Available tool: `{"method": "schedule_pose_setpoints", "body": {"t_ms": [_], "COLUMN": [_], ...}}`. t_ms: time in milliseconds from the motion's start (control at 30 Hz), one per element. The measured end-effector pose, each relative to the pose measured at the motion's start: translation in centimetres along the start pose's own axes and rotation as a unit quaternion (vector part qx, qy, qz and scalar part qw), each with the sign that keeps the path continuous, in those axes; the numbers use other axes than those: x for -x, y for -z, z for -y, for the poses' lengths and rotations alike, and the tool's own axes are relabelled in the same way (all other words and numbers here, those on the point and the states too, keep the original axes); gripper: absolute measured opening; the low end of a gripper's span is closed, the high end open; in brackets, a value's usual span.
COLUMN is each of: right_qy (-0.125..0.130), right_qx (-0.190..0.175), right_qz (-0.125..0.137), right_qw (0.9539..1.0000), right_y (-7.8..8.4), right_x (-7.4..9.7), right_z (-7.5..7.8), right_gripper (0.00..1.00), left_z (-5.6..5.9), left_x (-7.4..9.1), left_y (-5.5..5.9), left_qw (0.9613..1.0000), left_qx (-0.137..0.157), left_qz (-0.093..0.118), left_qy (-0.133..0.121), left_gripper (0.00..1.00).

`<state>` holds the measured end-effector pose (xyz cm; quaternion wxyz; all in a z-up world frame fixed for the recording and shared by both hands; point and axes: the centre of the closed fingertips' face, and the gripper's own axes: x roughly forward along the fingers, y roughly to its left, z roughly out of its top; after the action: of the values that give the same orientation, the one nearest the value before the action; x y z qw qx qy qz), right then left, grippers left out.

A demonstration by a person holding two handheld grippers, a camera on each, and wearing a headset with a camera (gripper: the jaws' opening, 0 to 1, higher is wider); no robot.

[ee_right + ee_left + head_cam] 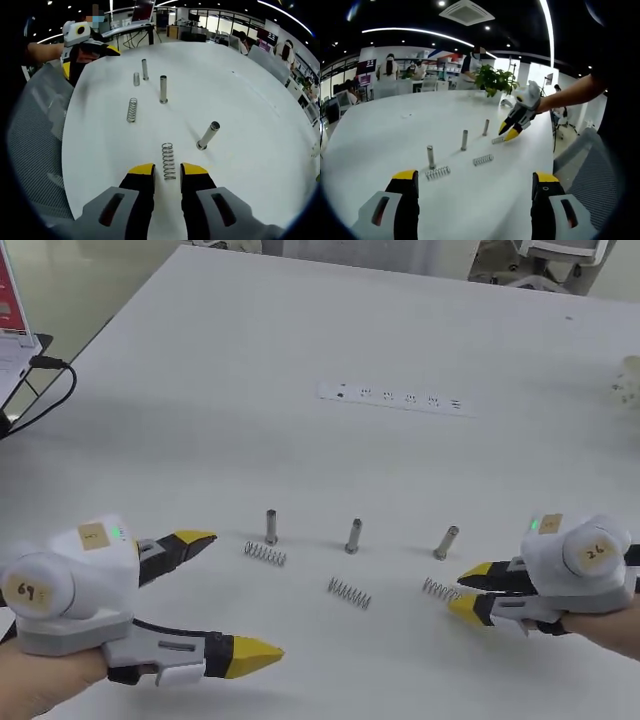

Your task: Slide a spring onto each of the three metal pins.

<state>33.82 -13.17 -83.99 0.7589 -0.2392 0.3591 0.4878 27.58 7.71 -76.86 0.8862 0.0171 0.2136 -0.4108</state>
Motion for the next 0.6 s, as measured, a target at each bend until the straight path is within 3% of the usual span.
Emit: {"method": "schedule_pose_setpoints", "body": {"t_ms": [600], "right_qy": [-0.015], "right_qx": [0.017], "right_qz": [-0.037], "right_qw": [0.9991], "right_y": [0.9], "right_x": [-1.1], "right_z": [-0.1], "right_gripper": [0.11], "left_z": [-0.4], "left_x": [0.4], "left_y": [0.5], "left_qw": [1.0], "left_qx": [0.006], "left_qz": [-0.002], "left_qy": [-0.005], "left_gripper": [0.91]}}
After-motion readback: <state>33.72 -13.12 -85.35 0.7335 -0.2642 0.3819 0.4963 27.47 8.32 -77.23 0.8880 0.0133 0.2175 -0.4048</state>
